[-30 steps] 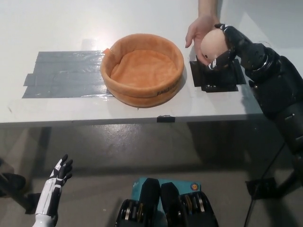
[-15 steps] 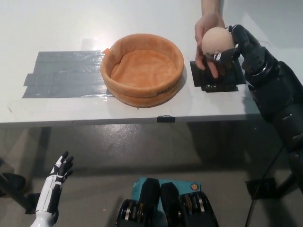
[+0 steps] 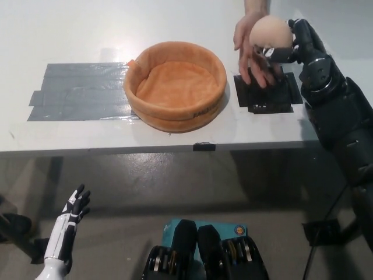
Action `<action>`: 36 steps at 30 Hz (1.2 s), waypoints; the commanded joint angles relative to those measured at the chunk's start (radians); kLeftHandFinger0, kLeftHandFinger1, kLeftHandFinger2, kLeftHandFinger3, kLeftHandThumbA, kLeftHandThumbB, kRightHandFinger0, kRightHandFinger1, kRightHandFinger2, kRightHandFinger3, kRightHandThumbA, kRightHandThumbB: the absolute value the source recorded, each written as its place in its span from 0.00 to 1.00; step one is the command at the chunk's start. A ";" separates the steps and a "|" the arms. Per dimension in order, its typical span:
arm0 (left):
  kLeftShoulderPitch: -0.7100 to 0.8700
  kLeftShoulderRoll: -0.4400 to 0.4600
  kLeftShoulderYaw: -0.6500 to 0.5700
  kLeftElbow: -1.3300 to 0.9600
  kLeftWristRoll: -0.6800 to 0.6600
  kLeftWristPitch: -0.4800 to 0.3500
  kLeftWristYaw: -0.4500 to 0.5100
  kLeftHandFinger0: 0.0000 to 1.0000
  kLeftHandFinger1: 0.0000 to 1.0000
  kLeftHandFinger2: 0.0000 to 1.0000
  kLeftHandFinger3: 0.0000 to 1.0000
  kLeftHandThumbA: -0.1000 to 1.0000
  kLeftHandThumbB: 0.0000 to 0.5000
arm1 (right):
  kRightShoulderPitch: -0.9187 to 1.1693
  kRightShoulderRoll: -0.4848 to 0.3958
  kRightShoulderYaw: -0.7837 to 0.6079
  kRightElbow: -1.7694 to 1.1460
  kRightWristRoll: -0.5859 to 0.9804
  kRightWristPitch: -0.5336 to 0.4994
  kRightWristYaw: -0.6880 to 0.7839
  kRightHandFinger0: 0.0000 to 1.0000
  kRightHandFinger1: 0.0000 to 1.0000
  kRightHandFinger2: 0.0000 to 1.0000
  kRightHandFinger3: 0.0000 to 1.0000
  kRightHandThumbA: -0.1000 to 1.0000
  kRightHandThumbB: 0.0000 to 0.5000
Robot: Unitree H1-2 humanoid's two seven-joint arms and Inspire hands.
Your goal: A person hands a emotional support dumpling to the robot which it grabs with its right hand and places in the soft place kept infront of it in the centre of the desk
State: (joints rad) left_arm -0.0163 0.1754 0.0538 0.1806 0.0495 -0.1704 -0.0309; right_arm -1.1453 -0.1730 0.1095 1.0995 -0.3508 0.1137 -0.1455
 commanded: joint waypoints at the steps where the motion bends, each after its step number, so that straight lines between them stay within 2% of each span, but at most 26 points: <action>1: -0.024 0.014 -0.002 -0.023 0.003 -0.005 -0.006 1.00 1.00 1.00 1.00 1.00 1.00 | -0.060 0.017 -0.088 -0.108 0.114 -0.048 -0.015 0.01 0.23 0.46 0.19 0.19 0.40; 2: -0.023 0.014 -0.002 -0.022 0.004 -0.006 -0.005 1.00 1.00 1.00 1.00 1.00 1.00 | -0.059 0.023 -0.117 -0.126 0.153 -0.038 0.012 0.00 0.23 0.50 0.15 0.11 0.34; 3: -0.022 0.012 -0.001 -0.022 0.001 -0.008 -0.006 1.00 1.00 1.00 1.00 1.00 1.00 | -0.059 0.039 -0.189 -0.160 0.248 -0.016 0.072 0.00 0.23 0.53 0.19 0.02 0.29; 4: -0.021 0.012 0.000 -0.021 0.000 -0.010 -0.005 1.00 1.00 1.00 1.00 1.00 1.00 | -0.062 0.048 -0.225 -0.168 0.293 -0.007 0.102 0.00 0.26 0.63 0.23 0.00 0.24; 5: -0.020 0.011 0.000 -0.020 0.002 -0.012 -0.003 1.00 1.00 1.00 1.00 1.00 1.00 | -0.066 0.052 -0.242 -0.165 0.310 -0.006 0.115 0.00 0.27 0.66 0.24 0.00 0.23; 6: -0.021 0.010 0.001 -0.018 0.002 -0.017 -0.001 1.00 1.00 1.00 1.00 1.00 1.00 | -0.075 0.067 -0.287 -0.158 0.363 -0.020 0.140 0.01 0.33 0.73 0.40 0.00 0.26; 7: -0.022 0.010 0.000 -0.018 0.003 -0.017 -0.001 1.00 1.00 1.00 1.00 1.00 1.00 | -0.075 0.071 -0.301 -0.158 0.373 -0.025 0.148 0.00 0.32 0.73 0.42 0.00 0.26; 9: -0.024 0.010 -0.001 -0.015 0.004 -0.018 -0.002 1.00 1.00 1.00 1.00 1.00 0.99 | -0.086 0.091 -0.363 -0.164 0.435 0.006 0.170 0.01 0.35 0.71 0.25 0.00 0.37; 10: -0.023 0.011 -0.001 -0.016 0.004 -0.016 -0.003 1.00 1.00 1.00 1.00 1.00 0.99 | -0.094 0.102 -0.397 -0.172 0.464 0.041 0.168 0.00 0.34 0.69 0.31 0.00 0.35; 11: -0.023 0.011 -0.001 -0.018 0.001 -0.013 -0.005 1.00 1.00 1.00 1.00 1.00 0.99 | -0.103 0.113 -0.421 -0.176 0.485 0.065 0.171 0.00 0.29 0.61 0.37 0.00 0.31; 13: -0.022 0.013 0.000 -0.020 0.001 -0.011 -0.005 1.00 1.00 1.00 1.00 1.00 1.00 | -0.115 0.131 -0.437 -0.185 0.498 0.076 0.181 0.00 0.26 0.60 0.18 0.00 0.27; 14: -0.022 0.013 0.000 -0.020 0.002 -0.011 -0.005 1.00 1.00 1.00 1.00 1.00 1.00 | -0.117 0.134 -0.439 -0.186 0.494 0.074 0.186 0.00 0.27 0.64 0.15 0.00 0.26; 15: -0.021 0.015 -0.002 -0.020 0.008 -0.014 -0.004 1.00 1.00 1.00 1.00 1.00 1.00 | -0.120 0.139 -0.440 -0.185 0.494 0.070 0.189 0.00 0.29 0.66 0.20 0.00 0.26; 18: -0.021 0.014 0.001 -0.023 0.006 -0.007 -0.003 1.00 1.00 1.00 1.00 1.00 1.00 | -0.139 0.165 -0.440 -0.183 0.498 0.061 0.209 0.00 0.28 0.66 0.23 0.00 0.25; 20: -0.021 0.014 0.002 -0.023 0.003 -0.003 -0.004 1.00 1.00 1.00 1.00 1.00 1.00 | -0.152 0.180 -0.440 -0.173 0.496 0.064 0.195 0.00 0.25 0.60 0.38 0.00 0.28; 21: -0.021 0.015 0.001 -0.022 0.005 -0.007 -0.003 1.00 1.00 1.00 1.00 1.00 1.00 | -0.159 0.189 -0.433 -0.166 0.487 0.057 0.181 0.00 0.22 0.58 0.40 0.00 0.29; 24: -0.023 0.013 -0.001 -0.014 0.006 -0.020 -0.003 1.00 1.00 1.00 1.00 1.00 0.98 | -0.177 0.220 -0.402 -0.147 0.460 0.054 0.143 0.00 0.25 0.66 0.40 0.00 0.34; 25: -0.023 0.014 -0.002 -0.013 0.009 -0.022 -0.003 1.00 1.00 1.00 1.00 1.00 1.00 | -0.186 0.232 -0.379 -0.121 0.443 0.030 0.147 0.00 0.25 0.67 0.31 0.00 0.32; 26: -0.023 0.014 -0.003 -0.013 0.010 -0.022 -0.003 1.00 1.00 1.00 1.00 1.00 1.00 | -0.188 0.233 -0.371 -0.113 0.440 0.019 0.151 0.05 0.34 0.72 0.24 0.00 0.39; 27: -0.024 0.013 -0.003 -0.013 0.012 -0.018 -0.001 1.00 1.00 1.00 1.00 1.00 1.00 | -0.199 0.240 -0.351 -0.080 0.425 0.002 0.151 0.00 0.28 0.66 0.20 0.00 0.33; 28: -0.024 0.013 -0.003 -0.019 0.015 -0.010 0.000 1.00 1.00 1.00 1.00 1.00 1.00 | -0.209 0.247 -0.331 -0.051 0.409 -0.013 0.145 0.00 0.27 0.65 0.27 0.00 0.30; 30: -0.021 0.015 -0.003 -0.031 0.020 0.004 0.001 1.00 1.00 1.00 1.00 1.00 1.00 | -0.218 0.256 -0.301 -0.023 0.394 -0.036 0.142 0.00 0.26 0.64 0.28 0.00 0.29; 32: -0.025 0.017 -0.004 -0.037 0.026 0.011 0.001 1.00 1.00 1.00 1.00 1.00 1.00 | -0.229 0.261 -0.255 0.001 0.363 -0.041 0.126 0.00 0.25 0.63 0.22 0.00 0.29; 33: -0.029 0.018 -0.005 -0.033 0.032 0.005 0.004 1.00 1.00 1.00 1.00 1.00 1.00 | -0.231 0.261 -0.203 0.014 0.321 -0.059 0.120 0.00 0.26 0.64 0.12 0.00 0.27; 35: -0.030 0.021 -0.006 -0.035 0.036 0.005 0.002 1.00 1.00 1.00 1.00 1.00 1.00 | -0.235 0.260 -0.144 0.039 0.282 -0.073 0.108 0.00 0.33 0.72 0.16 0.00 0.25; 36: -0.032 0.022 -0.006 -0.035 0.036 0.005 -0.001 1.00 1.00 1.00 1.00 1.00 1.00 | -0.238 0.264 -0.110 0.054 0.261 -0.078 0.088 0.00 0.37 0.72 0.22 0.00 0.29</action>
State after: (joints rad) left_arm -0.0316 0.1758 0.0534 0.1755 0.0661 -0.1653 -0.0304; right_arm -1.2991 0.0862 -0.0964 1.1258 0.0157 0.1246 -0.0161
